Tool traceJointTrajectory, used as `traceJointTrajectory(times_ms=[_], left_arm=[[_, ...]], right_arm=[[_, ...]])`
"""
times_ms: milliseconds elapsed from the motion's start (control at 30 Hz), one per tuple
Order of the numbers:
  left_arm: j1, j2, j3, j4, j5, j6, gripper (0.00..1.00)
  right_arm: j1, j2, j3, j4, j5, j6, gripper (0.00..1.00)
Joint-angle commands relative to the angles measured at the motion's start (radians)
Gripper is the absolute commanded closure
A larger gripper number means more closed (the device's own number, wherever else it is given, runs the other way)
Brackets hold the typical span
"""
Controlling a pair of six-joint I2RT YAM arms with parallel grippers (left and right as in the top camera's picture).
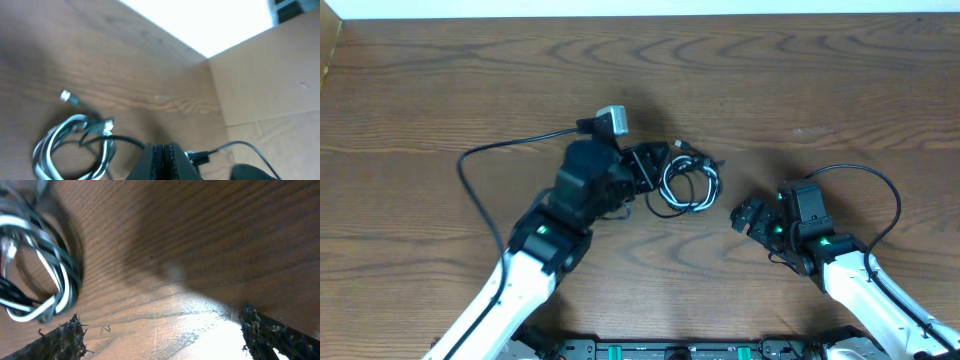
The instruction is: Untangle cables
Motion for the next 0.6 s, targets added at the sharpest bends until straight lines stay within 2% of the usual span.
traceJointTrajectory(times_ms=[0, 100, 267, 333, 467, 567], left_arm=[[0.003, -0.055, 0.010, -0.006, 0.011, 0.081, 0.92], [0.003, -0.085, 0.010, -0.031, -0.043, 0.098, 0.93], [0.003, -0.107, 0.010, -0.165, -0.250, 0.097, 0.92], [0.003, -0.102, 0.010, -0.211, -0.266, 0.097, 0.92], [0.003, -0.078, 0.010, -0.267, -0.280, 0.098, 0.93], [0.003, -0.056, 0.010, -0.298, -0.283, 0.098, 0.92]], right_arm=[[0.001, 0.007, -0.010, -0.016, 0.033, -0.014, 0.01], [0.001, 0.007, -0.010, -0.016, 0.033, -0.014, 0.01], [0.001, 0.007, -0.010, -0.014, 0.032, -0.014, 0.01], [0.003, 0.007, -0.010, 0.016, -0.027, -0.043, 0.01], [0.037, 0.007, -0.010, 0.142, -0.202, -0.217, 0.01], [0.088, 0.013, -0.010, 0.170, -0.159, -0.220, 0.01]])
